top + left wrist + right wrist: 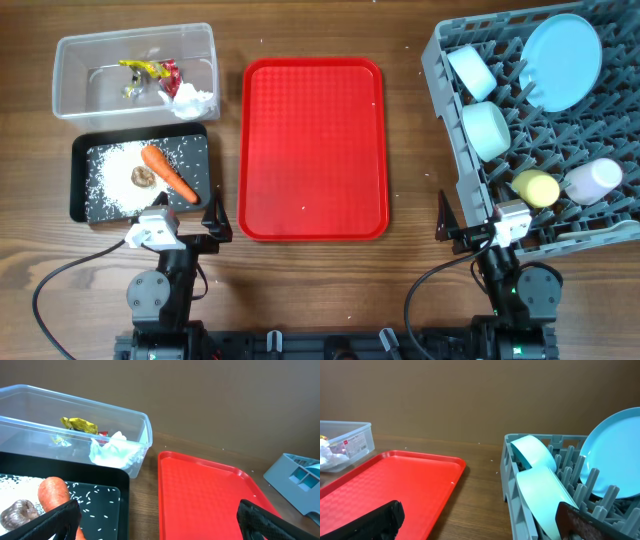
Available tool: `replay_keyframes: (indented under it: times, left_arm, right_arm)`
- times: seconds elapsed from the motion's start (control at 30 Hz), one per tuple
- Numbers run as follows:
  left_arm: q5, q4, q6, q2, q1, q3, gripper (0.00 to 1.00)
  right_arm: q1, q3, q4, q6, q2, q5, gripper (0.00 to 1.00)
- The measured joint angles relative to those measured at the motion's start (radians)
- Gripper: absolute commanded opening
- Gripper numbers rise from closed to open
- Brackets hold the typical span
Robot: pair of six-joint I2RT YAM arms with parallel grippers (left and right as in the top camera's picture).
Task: Sort waste into correct bins and load items into the dishwasher rack
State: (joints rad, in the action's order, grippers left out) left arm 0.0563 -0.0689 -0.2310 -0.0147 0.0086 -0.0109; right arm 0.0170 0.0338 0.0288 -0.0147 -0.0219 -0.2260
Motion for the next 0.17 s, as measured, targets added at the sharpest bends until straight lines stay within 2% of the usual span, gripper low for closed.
replay_keyframes:
  times: [0.17]
  left_arm:
    - [0.000, 0.000, 0.000, 0.000, 0.000, 0.000, 1.00]
  right_arm:
    - [0.000, 0.000, 0.000, 0.000, 0.000, 0.000, 1.00]
